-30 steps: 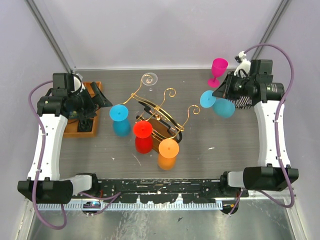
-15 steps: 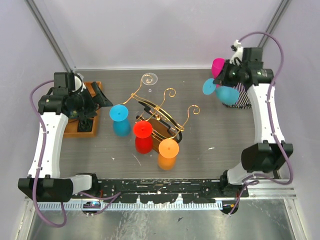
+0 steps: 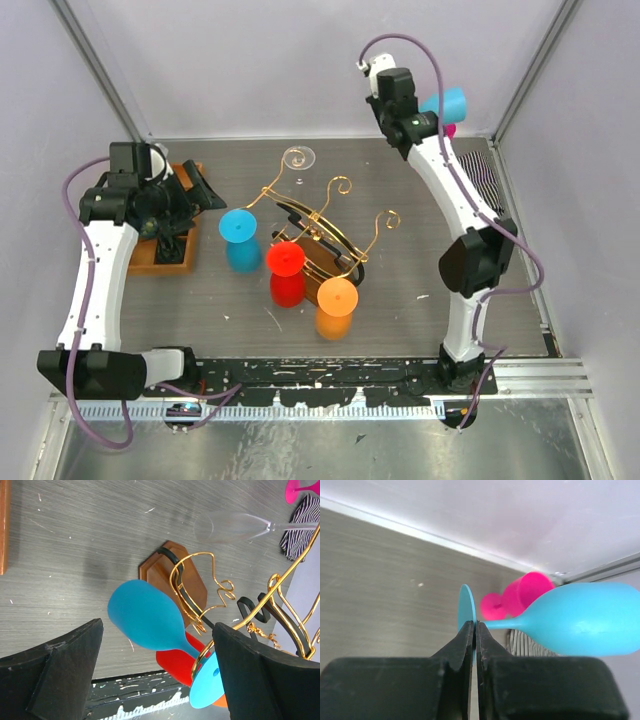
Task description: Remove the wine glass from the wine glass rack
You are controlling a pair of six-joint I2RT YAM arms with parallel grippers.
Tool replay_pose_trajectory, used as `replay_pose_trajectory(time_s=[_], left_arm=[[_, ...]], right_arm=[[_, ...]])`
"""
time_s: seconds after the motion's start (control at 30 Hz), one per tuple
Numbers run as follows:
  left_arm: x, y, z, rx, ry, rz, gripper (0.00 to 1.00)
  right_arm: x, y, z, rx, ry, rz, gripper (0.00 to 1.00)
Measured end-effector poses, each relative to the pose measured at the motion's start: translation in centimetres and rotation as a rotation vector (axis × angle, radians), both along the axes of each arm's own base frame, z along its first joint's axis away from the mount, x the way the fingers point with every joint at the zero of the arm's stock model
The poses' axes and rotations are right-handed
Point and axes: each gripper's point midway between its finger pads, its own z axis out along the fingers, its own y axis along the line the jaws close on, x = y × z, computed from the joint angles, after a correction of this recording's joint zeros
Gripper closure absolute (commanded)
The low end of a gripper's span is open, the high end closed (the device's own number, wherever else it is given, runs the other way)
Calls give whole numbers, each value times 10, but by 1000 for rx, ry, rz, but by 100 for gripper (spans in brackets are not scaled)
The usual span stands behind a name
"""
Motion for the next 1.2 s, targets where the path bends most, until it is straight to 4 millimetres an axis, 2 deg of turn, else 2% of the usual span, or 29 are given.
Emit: replay_pose_trajectory(time_s=[0.1, 0.2, 0.37, 0.47, 0.77, 1.0, 1.2], left_arm=[[2, 0, -2, 0, 2, 0, 2], [4, 0, -5, 1, 7, -1, 2], [13, -1, -16, -3, 30, -4, 2], [15, -2, -21, -7, 35, -9, 2], [21, -3, -17, 4, -7, -36, 2], [27, -5, -17, 0, -25, -52, 2], [28, -4, -23, 6, -11, -59, 2]], right_arm=[[24, -5, -11, -137, -39, -34, 99], [49, -12, -34, -264, -44, -61, 99], [80, -14, -70, -412, -44, -57, 99], [94, -12, -83, -463, -54, -40, 99], [126, -14, -119, -529, -67, -8, 99], [143, -44, -150, -540, -39, -9, 99], [149, -63, -157, -552, -42, -14, 99]])
